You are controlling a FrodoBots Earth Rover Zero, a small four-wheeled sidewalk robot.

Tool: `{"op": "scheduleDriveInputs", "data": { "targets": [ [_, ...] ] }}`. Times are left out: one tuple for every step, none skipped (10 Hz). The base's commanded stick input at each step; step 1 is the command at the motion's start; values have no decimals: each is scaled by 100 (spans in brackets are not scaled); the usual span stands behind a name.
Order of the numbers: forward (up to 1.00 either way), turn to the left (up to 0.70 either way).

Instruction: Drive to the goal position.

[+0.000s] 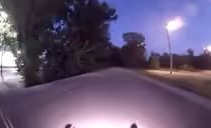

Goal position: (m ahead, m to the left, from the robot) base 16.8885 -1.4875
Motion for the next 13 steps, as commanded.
{"op": "scheduleDriveInputs", "data": {
  "targets": [
    [100, 0],
    [100, -5],
    [100, -27],
    [100, -36],
    [100, -40],
    [100, -40],
    [100, -40],
    [100, -29],
    [100, -3],
    [100, 0],
    [100, 0],
    [100, 0],
    [100, 0]
  ]
}}
